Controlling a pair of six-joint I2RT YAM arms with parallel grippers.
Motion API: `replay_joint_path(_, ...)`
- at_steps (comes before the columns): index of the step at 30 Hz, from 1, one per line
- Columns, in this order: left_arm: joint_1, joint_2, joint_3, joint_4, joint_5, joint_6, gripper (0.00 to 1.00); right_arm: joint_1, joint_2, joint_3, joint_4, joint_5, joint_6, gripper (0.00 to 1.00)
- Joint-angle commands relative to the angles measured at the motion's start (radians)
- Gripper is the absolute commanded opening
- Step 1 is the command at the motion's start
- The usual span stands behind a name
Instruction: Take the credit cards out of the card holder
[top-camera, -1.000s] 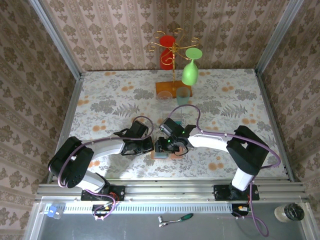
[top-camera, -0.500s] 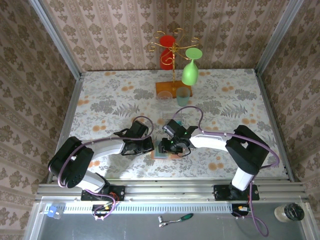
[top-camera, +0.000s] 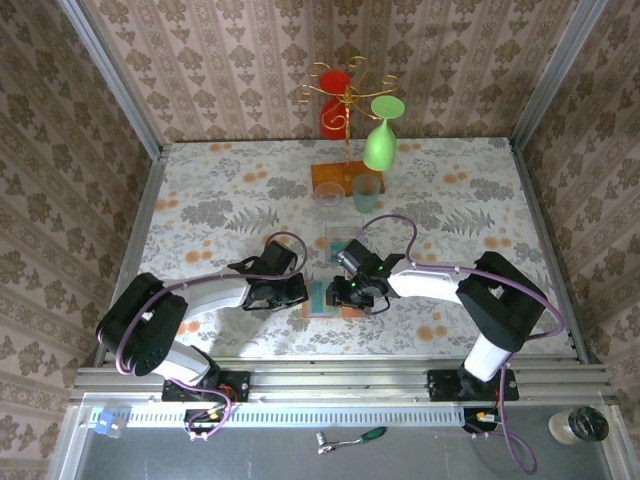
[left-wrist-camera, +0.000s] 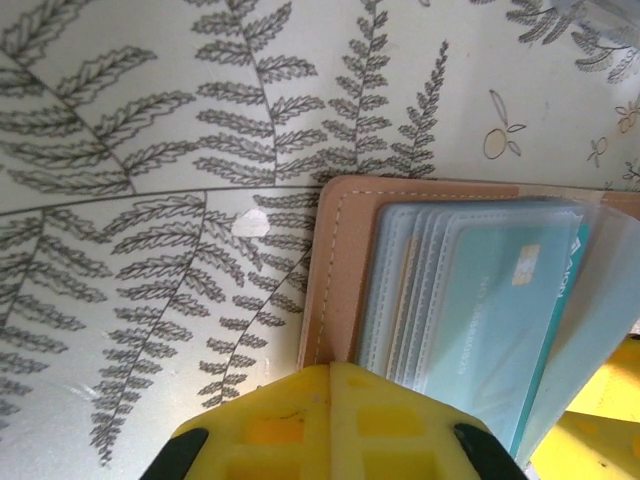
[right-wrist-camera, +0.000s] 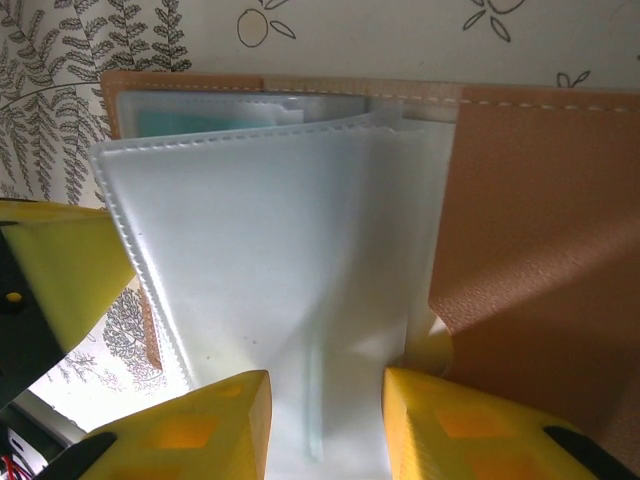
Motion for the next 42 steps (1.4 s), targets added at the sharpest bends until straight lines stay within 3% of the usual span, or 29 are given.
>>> replay_joint_path(1, -0.003, -0.044, 0.034, -0.108, -0.038, 0.017, 0.08, -0.005, -0.012, -0.022, 0.020, -0.011, 0.024, 0.35)
replay_joint_path(7, -0.026, -0.077, 0.090, -0.125, -0.014, 0.020, 0.12, -0.008, -0.016, -0.033, 0.037, -0.015, 0.031, 0.34)
replay_joint_path(31, -0.096, 0.066, 0.133, -0.025, 0.028, -0.022, 0.08, -0.017, -0.043, -0.078, 0.096, -0.046, 0.055, 0.32)
replay_joint_path(42, -0.099, 0.069, 0.133, -0.022, 0.028, -0.024, 0.08, -0.017, -0.071, -0.037, -0.009, -0.061, -0.020, 0.32)
